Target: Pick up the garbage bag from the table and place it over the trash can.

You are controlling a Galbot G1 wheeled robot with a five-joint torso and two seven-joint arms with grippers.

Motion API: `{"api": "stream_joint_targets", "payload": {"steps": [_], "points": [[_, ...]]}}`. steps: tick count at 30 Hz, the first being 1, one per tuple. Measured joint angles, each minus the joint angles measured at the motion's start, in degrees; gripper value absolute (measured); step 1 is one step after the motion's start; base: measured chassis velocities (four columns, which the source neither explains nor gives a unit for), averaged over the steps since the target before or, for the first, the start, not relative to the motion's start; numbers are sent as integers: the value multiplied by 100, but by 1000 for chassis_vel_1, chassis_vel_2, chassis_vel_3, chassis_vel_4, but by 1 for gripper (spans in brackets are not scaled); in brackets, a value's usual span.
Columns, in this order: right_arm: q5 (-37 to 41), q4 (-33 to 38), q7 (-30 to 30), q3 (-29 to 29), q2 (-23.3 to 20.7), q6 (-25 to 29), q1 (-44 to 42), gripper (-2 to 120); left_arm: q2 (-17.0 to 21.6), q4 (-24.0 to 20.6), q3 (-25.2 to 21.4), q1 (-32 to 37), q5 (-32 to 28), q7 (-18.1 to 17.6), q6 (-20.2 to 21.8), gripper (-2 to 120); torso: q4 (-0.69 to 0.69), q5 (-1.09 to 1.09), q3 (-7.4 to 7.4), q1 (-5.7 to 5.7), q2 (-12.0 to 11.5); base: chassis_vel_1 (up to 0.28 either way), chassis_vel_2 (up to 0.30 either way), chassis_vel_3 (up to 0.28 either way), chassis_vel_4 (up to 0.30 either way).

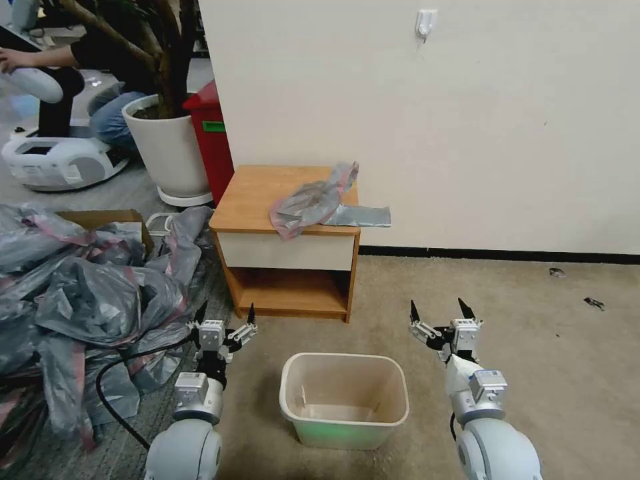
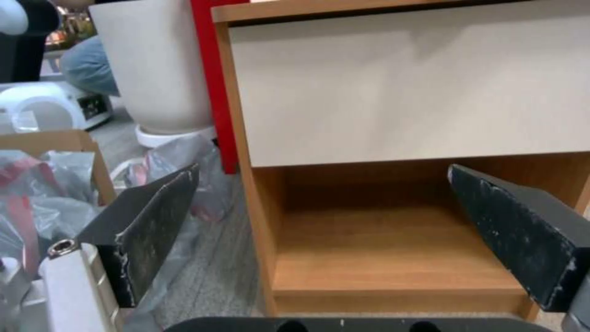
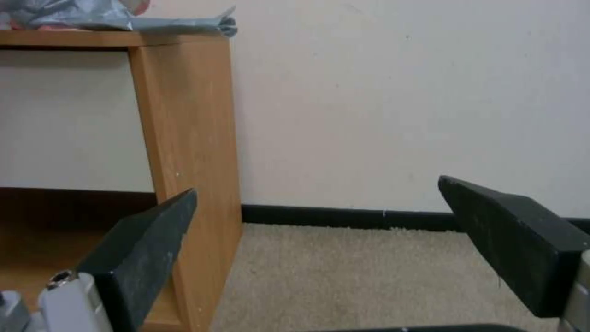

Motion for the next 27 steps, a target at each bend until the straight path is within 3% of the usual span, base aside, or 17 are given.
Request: {"api": "stream_joint_targets", "payload": {"steps": [27], "points": [[45,105,0,42,22,-83,-18,100,13,-33,0,11,-2,-4,23,100,0,1,0,0,0,0,0,0,0]]}}
